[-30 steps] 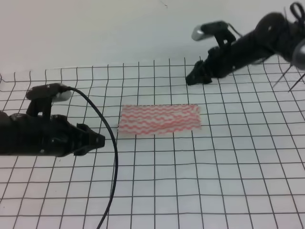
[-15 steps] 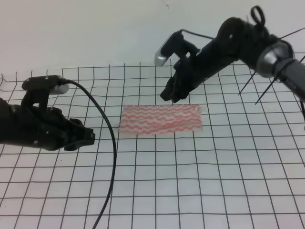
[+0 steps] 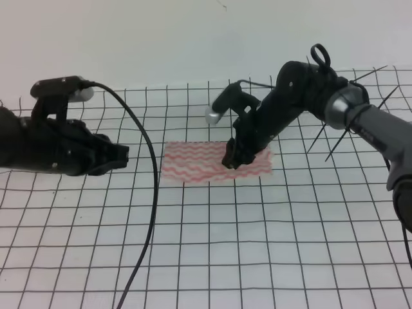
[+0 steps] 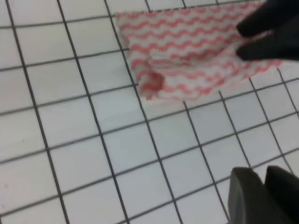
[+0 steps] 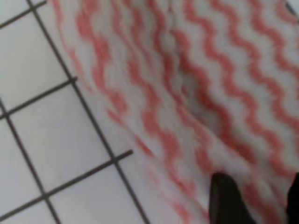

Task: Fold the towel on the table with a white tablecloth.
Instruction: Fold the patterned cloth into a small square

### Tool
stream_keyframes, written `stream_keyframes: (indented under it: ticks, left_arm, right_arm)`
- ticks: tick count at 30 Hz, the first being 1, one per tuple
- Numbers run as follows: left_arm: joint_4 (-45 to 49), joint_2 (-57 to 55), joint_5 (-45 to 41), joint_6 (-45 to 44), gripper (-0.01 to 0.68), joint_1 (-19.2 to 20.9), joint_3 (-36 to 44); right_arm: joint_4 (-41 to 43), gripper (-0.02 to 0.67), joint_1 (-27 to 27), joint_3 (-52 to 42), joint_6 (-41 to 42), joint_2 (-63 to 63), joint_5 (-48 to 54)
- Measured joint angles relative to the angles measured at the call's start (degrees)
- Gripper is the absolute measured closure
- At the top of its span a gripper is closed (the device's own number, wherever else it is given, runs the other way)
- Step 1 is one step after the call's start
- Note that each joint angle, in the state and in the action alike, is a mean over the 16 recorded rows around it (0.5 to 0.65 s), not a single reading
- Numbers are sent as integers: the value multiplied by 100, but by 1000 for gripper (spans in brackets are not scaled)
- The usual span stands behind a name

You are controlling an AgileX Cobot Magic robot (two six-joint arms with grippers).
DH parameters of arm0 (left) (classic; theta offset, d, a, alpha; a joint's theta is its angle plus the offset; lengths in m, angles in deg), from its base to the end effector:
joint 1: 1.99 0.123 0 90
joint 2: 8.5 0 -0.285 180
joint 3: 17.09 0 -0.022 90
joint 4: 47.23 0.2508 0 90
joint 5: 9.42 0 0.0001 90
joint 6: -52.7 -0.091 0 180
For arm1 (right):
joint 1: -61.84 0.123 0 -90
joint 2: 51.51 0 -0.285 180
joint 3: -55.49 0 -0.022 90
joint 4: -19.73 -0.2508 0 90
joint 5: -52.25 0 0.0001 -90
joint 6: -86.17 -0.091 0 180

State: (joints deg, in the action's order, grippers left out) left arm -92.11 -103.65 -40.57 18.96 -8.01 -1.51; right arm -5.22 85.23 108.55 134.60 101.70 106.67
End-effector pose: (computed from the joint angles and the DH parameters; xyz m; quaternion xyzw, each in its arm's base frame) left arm 0.3236 -0.0676 0.2799 0.0673 0.9046 -0.2125 0.3633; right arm 0.4881 0.2452 0.1535 -0.4906 0.8207 0.1477 0.2529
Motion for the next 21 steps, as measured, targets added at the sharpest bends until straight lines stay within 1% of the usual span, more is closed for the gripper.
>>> stream_keyframes:
  ticks: [5,11,15,21]
  left_arm:
    - [2,-294,-216,0,605,-2,-447]
    - [-4,-921,-541,3,571,-7,-1218]
    - [-14,-1549,-926,51,543,-11,-1944]
    - [118,-2668,-1746,313,507,-22,-3265]
  right_arm:
    - [74,365,14,1,26,38,381]
    - [-57,365,24,-1,319,-228,1015]
    - [-92,365,25,-2,344,-527,1377]
    - [-80,365,25,-2,207,-948,1639]
